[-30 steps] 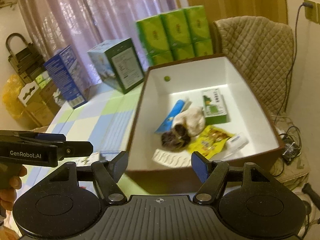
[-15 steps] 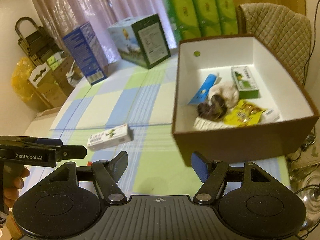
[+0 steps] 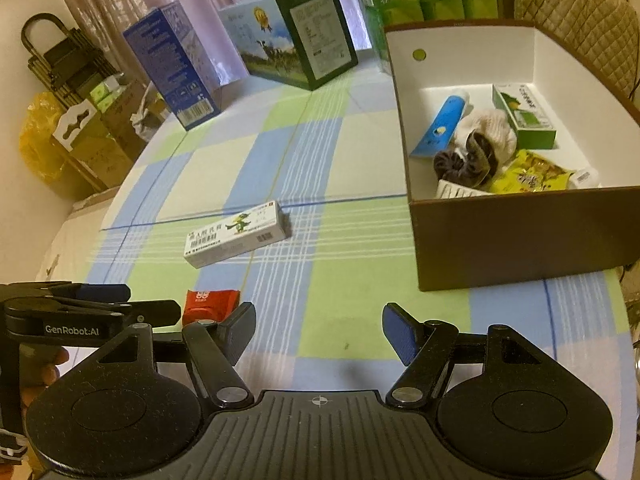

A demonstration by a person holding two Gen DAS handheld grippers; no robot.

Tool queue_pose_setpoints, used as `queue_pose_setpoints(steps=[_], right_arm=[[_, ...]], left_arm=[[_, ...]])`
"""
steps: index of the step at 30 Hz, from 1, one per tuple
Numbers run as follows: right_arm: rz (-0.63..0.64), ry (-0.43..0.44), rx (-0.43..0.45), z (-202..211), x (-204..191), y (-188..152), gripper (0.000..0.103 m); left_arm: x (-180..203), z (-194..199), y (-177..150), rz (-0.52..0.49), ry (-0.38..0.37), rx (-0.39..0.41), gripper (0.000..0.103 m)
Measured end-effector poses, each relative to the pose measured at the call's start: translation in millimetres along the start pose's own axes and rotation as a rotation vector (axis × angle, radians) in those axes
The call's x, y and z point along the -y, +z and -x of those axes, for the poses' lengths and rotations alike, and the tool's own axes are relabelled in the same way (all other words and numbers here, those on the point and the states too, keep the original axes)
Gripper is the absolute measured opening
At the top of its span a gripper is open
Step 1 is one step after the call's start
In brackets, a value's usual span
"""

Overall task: Organize objects
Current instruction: 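Move both tools back over the white ointment box and red candy, then grasp the red candy packet with the left tool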

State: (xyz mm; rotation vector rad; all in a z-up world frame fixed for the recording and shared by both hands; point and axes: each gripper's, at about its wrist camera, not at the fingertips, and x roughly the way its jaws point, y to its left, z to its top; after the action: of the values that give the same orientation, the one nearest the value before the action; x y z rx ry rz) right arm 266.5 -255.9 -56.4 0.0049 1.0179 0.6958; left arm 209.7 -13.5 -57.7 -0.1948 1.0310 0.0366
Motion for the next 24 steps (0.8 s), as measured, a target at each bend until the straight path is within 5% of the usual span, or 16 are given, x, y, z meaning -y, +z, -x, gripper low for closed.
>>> queue_pose_setpoints(steps=[16, 21, 24], right_arm=[[-0.134, -0.090, -0.048, -9.9, 17.3, -13.0, 0.067], [-0.181, -0.116, -0.060, -9.8, 22.7, -19.9, 0.067], [-0.193, -0.121, -0.063, -10.1, 23.0, -21.5, 0.067]], left_arm=[[1.3, -49.5, 1.2, -0.337, -0.038, -0.021, 0.079], [2.5, -62.2, -2.1, -0.405, -0.058, -0.059, 0.057], [1.8, -65.8, -6.3, -0.412, -0.057, -0.085, 0.032]])
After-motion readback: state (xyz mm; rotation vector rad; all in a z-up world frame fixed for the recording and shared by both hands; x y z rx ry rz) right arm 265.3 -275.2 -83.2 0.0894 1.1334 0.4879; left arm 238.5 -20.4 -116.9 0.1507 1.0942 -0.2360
